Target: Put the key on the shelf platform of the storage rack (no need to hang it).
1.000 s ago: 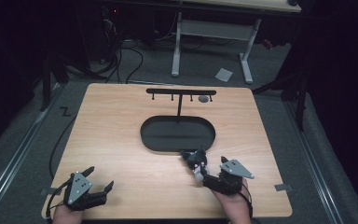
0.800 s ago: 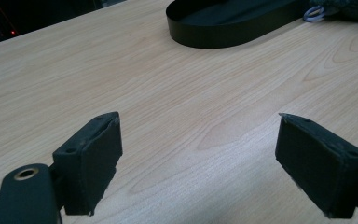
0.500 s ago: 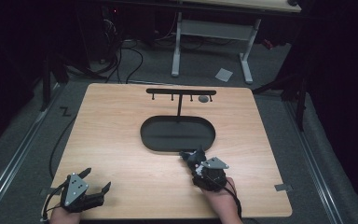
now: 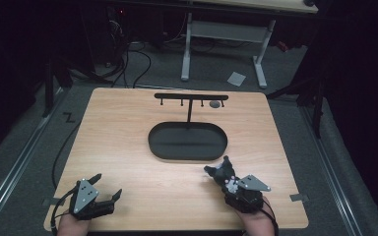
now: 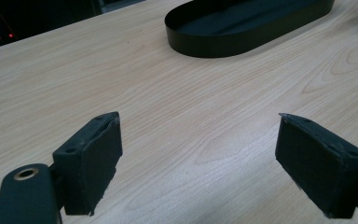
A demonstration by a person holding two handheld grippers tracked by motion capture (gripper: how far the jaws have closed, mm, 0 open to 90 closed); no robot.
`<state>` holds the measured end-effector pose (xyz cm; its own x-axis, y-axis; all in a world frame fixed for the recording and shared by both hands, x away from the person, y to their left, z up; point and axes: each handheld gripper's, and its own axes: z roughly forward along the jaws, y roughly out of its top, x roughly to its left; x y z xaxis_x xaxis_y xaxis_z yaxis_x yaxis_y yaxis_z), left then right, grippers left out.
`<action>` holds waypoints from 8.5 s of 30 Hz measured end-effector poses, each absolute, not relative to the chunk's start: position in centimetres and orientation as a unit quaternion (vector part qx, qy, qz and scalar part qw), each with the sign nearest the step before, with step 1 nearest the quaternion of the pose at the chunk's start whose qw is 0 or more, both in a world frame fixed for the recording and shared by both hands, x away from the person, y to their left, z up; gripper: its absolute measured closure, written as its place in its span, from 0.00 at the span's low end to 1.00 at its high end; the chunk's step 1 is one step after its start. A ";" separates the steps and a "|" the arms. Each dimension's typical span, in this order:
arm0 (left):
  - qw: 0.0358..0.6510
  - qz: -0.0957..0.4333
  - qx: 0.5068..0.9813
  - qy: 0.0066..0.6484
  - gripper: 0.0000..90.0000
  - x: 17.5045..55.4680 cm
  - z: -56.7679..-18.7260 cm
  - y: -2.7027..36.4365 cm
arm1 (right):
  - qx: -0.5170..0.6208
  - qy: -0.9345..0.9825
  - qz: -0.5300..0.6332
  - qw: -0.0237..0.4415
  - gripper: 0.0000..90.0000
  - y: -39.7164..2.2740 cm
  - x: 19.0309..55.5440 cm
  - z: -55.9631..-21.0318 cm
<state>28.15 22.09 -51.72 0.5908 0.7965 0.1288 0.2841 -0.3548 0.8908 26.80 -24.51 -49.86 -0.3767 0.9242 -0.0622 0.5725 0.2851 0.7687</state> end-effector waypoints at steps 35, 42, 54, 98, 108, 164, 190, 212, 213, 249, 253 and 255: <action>0.447 0.285 0.772 0.352 0.17 28.2 -51.8 22.4 | 0.497 0.860 0.082 0.083 0.18 -23.2 32.6 -46.8; 0.446 0.285 0.771 0.354 0.17 28.2 -51.9 22.5 | 0.492 0.868 0.030 0.059 0.19 -22.5 33.8 -47.0; 0.446 0.287 0.767 0.362 0.17 27.9 -51.9 23.0 | 0.486 0.872 0.008 0.049 0.28 -22.5 34.0 -47.5; 0.442 0.288 0.769 0.362 0.17 27.6 -52.0 23.0 | 0.537 0.839 0.052 0.067 0.52 -25.5 34.7 -42.6; 0.442 0.287 0.768 0.364 0.17 27.6 -52.0 23.0 | 0.549 0.827 0.074 0.094 0.52 -25.5 36.7 -39.4; 0.447 0.285 0.763 0.371 0.17 27.4 -51.9 23.6 | 0.590 0.781 0.129 0.160 0.51 -24.8 46.1 -32.1; 0.444 0.287 0.764 0.370 0.17 27.4 -51.9 23.6 | 0.592 0.781 0.103 0.169 0.33 -25.6 46.4 -38.7; 0.441 0.287 0.768 0.364 0.17 27.5 -52.1 23.1 | 0.550 0.809 0.106 0.178 0.22 -25.2 42.7 -41.7; 0.441 0.287 0.768 0.364 0.17 27.5 -52.1 23.1 | 0.547 0.809 0.113 0.184 0.22 -25.4 42.3 -41.8; 0.439 0.293 0.764 0.370 0.17 26.9 -51.9 22.5 | 0.469 0.735 0.404 0.277 0.15 -23.6 27.9 -51.5; 0.437 0.294 0.765 0.371 0.17 27.0 -51.9 22.7 | 0.470 0.736 0.400 0.278 0.15 -23.5 28.0 -51.7; 0.437 0.293 0.766 0.370 0.17 27.0 -52.0 22.8 | 0.479 0.736 0.395 0.270 0.16 -23.6 28.1 -51.8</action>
